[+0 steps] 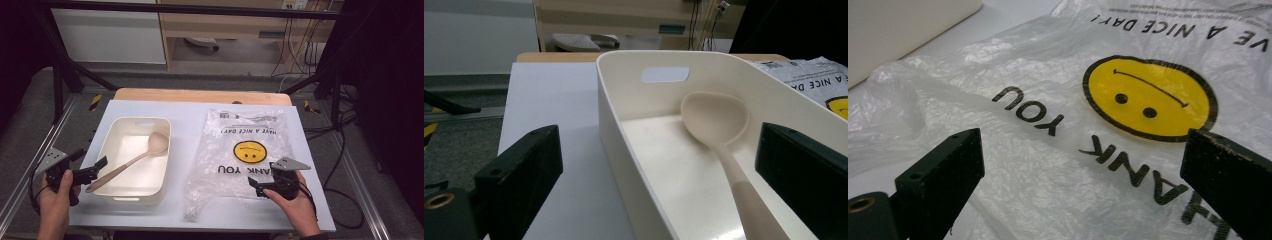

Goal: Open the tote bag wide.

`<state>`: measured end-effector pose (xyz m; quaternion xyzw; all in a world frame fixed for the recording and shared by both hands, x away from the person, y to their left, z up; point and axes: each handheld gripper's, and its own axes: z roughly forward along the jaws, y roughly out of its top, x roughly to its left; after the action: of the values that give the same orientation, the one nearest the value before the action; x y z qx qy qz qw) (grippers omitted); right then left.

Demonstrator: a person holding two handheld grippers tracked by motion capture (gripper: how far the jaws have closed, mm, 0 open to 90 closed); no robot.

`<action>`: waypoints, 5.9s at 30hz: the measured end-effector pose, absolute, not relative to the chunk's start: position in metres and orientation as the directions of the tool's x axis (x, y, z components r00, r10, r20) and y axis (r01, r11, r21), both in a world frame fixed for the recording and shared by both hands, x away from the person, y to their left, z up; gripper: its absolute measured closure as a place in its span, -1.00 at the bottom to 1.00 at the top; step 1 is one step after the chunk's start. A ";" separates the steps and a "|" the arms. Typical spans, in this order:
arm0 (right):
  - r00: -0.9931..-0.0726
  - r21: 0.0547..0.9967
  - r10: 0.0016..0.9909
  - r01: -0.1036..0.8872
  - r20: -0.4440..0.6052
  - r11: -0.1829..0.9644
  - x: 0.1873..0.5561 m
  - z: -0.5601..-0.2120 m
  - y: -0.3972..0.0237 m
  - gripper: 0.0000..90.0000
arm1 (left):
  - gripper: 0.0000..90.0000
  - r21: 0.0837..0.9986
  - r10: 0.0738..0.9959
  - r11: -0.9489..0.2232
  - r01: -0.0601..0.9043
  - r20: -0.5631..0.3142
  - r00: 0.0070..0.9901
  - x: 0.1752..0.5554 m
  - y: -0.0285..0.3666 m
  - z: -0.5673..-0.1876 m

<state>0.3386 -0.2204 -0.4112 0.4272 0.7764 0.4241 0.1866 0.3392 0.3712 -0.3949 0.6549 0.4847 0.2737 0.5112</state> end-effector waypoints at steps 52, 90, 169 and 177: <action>-0.731 0.719 0.682 0.473 -0.001 0.508 0.339 -0.454 -0.170 0.66 | -0.90 0.932 0.913 -0.018 0.362 -0.132 0.385 0.341 0.370 -0.398; -0.516 0.700 0.856 0.626 0.042 0.343 0.398 -0.448 -0.114 1.00 | -0.90 0.934 0.913 -0.020 0.356 -0.128 0.387 0.340 0.372 -0.397; -0.207 0.805 0.969 0.594 0.132 0.017 0.482 -0.435 -0.303 1.00 | -0.90 0.933 0.915 -0.028 0.359 -0.121 0.385 0.341 0.371 -0.397; -0.150 0.823 0.982 0.568 0.117 -0.011 0.449 -0.440 -0.319 1.00 | -0.90 0.937 0.919 -0.011 0.350 -0.128 0.372 0.339 0.373 -0.395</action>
<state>0.4495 -0.3189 -0.4400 0.5952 0.6508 0.3890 0.2660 0.3393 0.3730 -0.3955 0.6537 0.4855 0.2797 0.5088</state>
